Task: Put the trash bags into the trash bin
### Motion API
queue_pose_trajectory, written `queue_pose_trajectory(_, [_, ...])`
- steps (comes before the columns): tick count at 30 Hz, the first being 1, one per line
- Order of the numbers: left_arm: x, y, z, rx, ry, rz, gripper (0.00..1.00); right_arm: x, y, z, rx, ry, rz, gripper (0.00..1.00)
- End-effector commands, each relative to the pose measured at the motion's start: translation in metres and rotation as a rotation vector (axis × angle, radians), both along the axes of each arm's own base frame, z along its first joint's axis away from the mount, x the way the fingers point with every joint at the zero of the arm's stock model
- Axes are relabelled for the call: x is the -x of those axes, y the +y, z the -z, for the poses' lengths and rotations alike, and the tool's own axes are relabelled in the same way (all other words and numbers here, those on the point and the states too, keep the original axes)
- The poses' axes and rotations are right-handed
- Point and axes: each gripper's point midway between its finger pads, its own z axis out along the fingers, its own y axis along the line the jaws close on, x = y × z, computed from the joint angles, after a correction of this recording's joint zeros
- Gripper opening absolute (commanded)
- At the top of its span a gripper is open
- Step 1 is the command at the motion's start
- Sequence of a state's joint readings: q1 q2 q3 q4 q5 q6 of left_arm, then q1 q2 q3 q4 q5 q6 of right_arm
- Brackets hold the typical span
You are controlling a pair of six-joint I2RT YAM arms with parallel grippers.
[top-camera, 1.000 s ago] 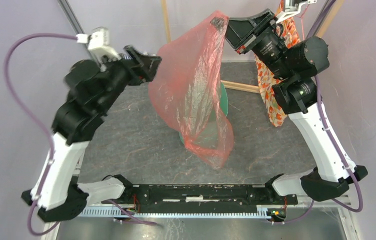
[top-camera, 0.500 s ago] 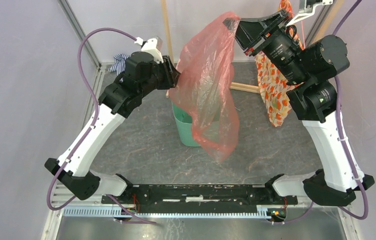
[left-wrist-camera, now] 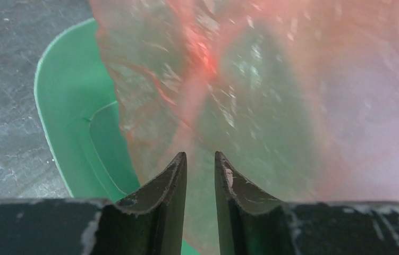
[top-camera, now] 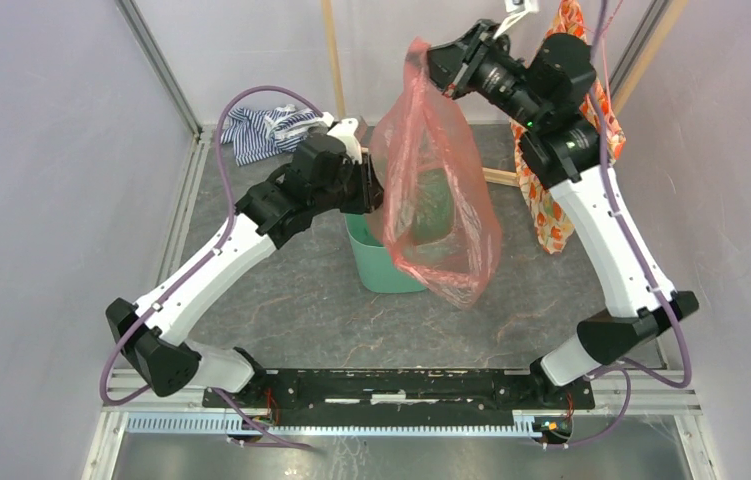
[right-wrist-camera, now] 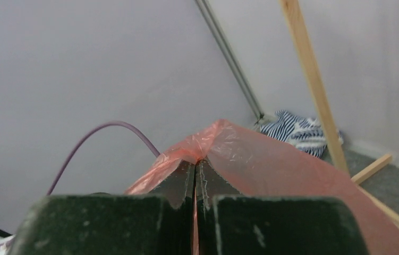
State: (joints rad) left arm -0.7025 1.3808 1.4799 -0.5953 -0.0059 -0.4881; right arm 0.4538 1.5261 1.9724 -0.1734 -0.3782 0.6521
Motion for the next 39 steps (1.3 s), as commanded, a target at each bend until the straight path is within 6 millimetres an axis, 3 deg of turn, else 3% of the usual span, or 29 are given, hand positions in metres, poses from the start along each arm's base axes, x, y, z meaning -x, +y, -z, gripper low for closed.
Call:
queue_pose_trajectory(1, [0.02,0.001,-0.041,0.136,-0.046,0.012,0.3,0.012,0.014,-0.006,-0.036,-0.021,-0.123,0.0])
queue_pose_trajectory(6, [0.033,0.018,-0.067,0.165,-0.09,-0.027,0.32,0.001,0.022,0.005,-0.036,0.006,-0.139,0.0])
queue_pose_trajectory(12, [0.037,0.065,-0.108,0.169,-0.192,-0.197,0.56,-0.003,0.032,0.014,-0.042,0.03,-0.18,0.0])
queue_pose_trajectory(15, [0.049,0.077,-0.133,0.214,-0.229,-0.208,0.61,-0.004,0.031,0.018,-0.037,0.032,-0.173,0.0])
queue_pose_trajectory(20, [0.086,0.063,-0.178,0.348,-0.269,-0.016,0.73,-0.005,0.032,0.022,-0.027,0.035,-0.163,0.0])
queue_pose_trajectory(23, [0.104,0.049,-0.192,0.392,-0.265,0.109,0.8,-0.005,0.033,0.023,-0.022,0.036,-0.158,0.0])
queue_pose_trajectory(29, [0.109,0.034,-0.19,0.359,-0.252,0.187,0.9,-0.007,0.034,0.026,-0.006,0.04,-0.144,0.0])
queue_pose_trajectory(31, [0.107,0.026,-0.183,0.321,-0.241,0.198,0.99,-0.008,0.034,0.028,-0.001,0.041,-0.138,0.0])
queue_pose_trajectory(35, [0.104,0.016,-0.176,0.254,-0.253,0.184,1.0,-0.009,0.035,0.031,0.007,0.048,-0.133,0.0])
queue_pose_trajectory(39, [0.093,0.017,-0.166,0.189,-0.262,0.12,1.0,-0.01,0.035,0.034,0.017,0.051,-0.127,0.0])
